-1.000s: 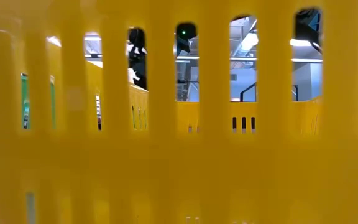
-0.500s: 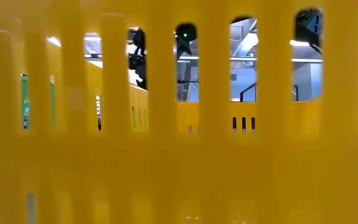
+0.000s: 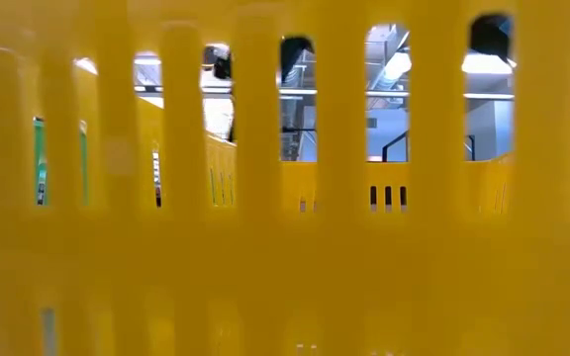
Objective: Stack baskets on shelf by color
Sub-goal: Adjust the colored bins on the shelf
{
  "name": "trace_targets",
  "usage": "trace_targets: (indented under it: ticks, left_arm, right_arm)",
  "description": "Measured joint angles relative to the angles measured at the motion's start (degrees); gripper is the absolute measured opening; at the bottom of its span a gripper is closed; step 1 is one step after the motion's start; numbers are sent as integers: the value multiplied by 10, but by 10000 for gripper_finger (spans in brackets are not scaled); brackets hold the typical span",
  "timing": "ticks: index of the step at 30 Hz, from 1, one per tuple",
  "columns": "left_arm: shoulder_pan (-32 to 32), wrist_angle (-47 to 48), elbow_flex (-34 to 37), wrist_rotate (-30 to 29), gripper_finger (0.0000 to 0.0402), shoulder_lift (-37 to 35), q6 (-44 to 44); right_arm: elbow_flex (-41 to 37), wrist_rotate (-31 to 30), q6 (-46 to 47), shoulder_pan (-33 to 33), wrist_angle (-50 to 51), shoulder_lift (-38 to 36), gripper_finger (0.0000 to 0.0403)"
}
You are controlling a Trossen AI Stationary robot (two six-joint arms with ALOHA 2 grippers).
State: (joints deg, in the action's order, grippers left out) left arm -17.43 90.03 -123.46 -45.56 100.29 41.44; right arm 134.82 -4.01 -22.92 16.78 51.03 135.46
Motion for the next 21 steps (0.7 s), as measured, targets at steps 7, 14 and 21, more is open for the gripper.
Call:
trace_targets:
  ticks: [7,14,21]
  left_arm:
    - [0,0,0,8,0,0,0]
    - [0,0,0,9,0,0,-1]
    - [0,0,0,9,0,0,-1]
  right_arm:
    - [-2,6,1,28,40,22,0]
    - [-1,19,0,32,40,27,0]
    - [-1,27,11,21,24,26,0]
